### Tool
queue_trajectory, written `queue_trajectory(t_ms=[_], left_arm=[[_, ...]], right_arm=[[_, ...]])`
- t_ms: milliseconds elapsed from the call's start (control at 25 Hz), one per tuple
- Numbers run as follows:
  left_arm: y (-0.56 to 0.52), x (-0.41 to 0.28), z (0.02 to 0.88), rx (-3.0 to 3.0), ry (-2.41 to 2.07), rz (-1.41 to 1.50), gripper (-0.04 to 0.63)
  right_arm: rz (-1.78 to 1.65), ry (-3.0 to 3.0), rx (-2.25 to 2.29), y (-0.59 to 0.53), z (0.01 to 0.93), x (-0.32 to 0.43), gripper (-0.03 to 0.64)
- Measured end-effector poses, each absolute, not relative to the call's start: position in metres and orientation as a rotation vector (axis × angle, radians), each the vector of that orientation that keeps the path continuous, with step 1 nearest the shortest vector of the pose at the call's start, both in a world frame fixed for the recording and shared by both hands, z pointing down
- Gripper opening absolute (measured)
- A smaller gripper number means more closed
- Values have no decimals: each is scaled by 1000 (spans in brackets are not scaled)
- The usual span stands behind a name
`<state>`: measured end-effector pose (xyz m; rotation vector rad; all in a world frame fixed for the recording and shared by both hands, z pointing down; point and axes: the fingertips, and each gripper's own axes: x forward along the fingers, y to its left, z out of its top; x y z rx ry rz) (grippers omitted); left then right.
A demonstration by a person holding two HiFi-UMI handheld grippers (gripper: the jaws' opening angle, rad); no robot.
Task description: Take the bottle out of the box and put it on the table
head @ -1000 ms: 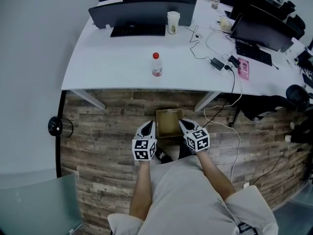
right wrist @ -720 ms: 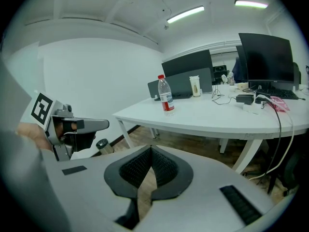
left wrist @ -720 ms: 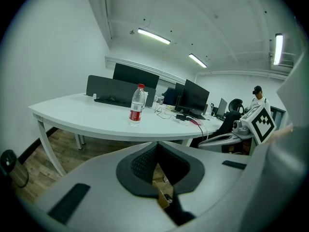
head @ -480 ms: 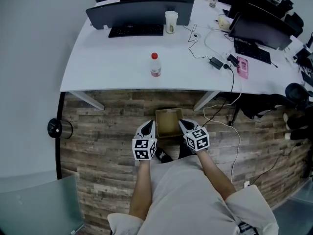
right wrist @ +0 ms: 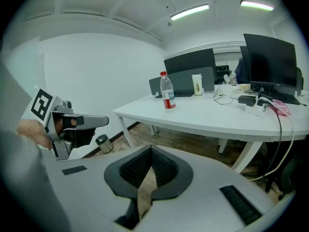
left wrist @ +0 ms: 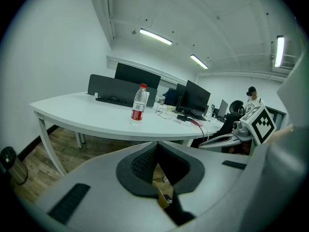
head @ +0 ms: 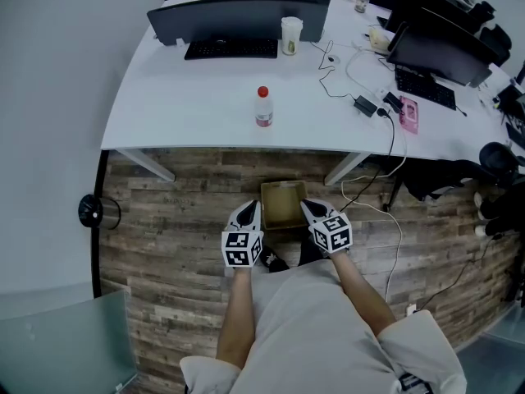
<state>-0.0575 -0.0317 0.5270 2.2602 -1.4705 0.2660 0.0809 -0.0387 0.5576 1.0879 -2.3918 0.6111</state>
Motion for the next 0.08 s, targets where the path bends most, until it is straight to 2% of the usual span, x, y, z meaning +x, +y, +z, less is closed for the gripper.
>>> queue_trajectory(t_ms=[80], left_arm=[[-31, -58, 528, 2257, -1471, 268, 15]], right_arm=[[613, -2389, 1085, -37, 560, 81, 40]])
